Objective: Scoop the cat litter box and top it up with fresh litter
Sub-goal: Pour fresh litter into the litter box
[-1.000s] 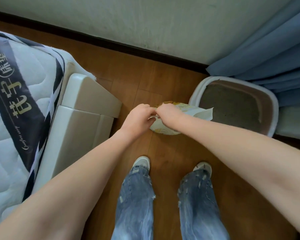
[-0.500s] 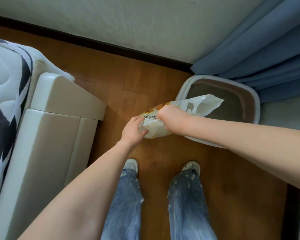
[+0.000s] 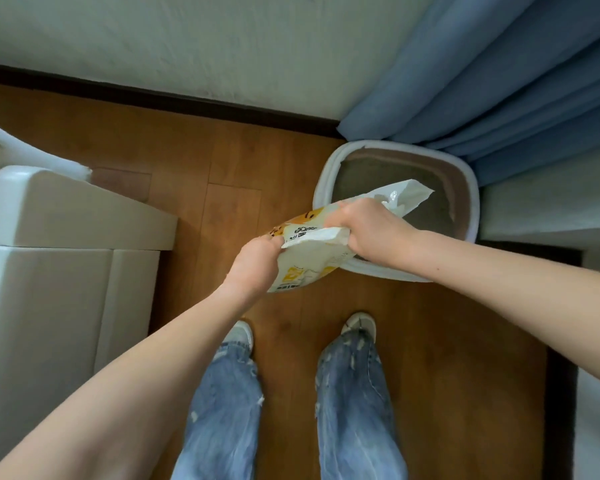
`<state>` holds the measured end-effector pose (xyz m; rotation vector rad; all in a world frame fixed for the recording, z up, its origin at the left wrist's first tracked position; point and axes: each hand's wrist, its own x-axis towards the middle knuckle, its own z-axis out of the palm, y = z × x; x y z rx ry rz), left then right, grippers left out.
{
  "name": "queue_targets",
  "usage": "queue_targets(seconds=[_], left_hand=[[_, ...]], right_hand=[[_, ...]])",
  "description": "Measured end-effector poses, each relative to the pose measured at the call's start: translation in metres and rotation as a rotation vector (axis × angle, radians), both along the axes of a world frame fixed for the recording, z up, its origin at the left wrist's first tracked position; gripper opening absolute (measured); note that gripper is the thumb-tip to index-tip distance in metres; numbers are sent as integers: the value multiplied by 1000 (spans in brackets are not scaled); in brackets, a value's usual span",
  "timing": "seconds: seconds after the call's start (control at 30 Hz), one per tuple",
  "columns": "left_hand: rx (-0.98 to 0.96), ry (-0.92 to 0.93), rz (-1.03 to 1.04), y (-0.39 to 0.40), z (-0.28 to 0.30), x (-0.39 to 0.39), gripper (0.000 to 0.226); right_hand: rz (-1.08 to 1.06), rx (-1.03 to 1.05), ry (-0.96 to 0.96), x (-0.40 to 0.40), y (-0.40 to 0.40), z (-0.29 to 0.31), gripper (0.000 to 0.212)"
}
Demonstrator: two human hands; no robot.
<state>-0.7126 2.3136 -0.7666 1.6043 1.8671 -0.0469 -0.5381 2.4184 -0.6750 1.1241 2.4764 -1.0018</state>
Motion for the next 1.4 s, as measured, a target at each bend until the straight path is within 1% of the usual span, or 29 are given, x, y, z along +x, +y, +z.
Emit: queue_targets(seconds=[0.07,0.17,0.23,0.3,0.37,0.53,0.63,0.83,0.93,1.2,1.3,1.4], left_hand=[[-18,79,-63,6,8,9,26],[-43,153,-142,14,18,22,23],[-47,177,-166,21,20,32,27],[-38,197,-190,29,22,42,35],[-27,207,-203,37,23,50,38],[-37,266,-229,50,27,62,39],[-47,299,-256,63,29,75,38],[-95,328,-267,82,26,97,38],[-103,351,-291,93,24,108,34],[-104,405,-336,117,14,138,25],[-122,407,-332,121,9,142,27],[-127,394,-329,123,7,147,25]], right_hand=[[-31,-15,10,20,2,-5,24],[-45,-8,25,48,5,-16,39],[-69,-9,53,61,10,-22,45],[-107,1,65,73,16,-25,48],[-154,-13,79,84,22,-26,50],[-186,-54,117,105,33,-31,50],[-248,-97,125,118,43,-34,49],[-341,-192,146,135,56,-45,34],[-423,-225,189,147,62,-59,30],[-484,-236,130,179,82,-90,33],[-454,-226,104,183,85,-96,39],[-442,-224,108,188,87,-96,40]])
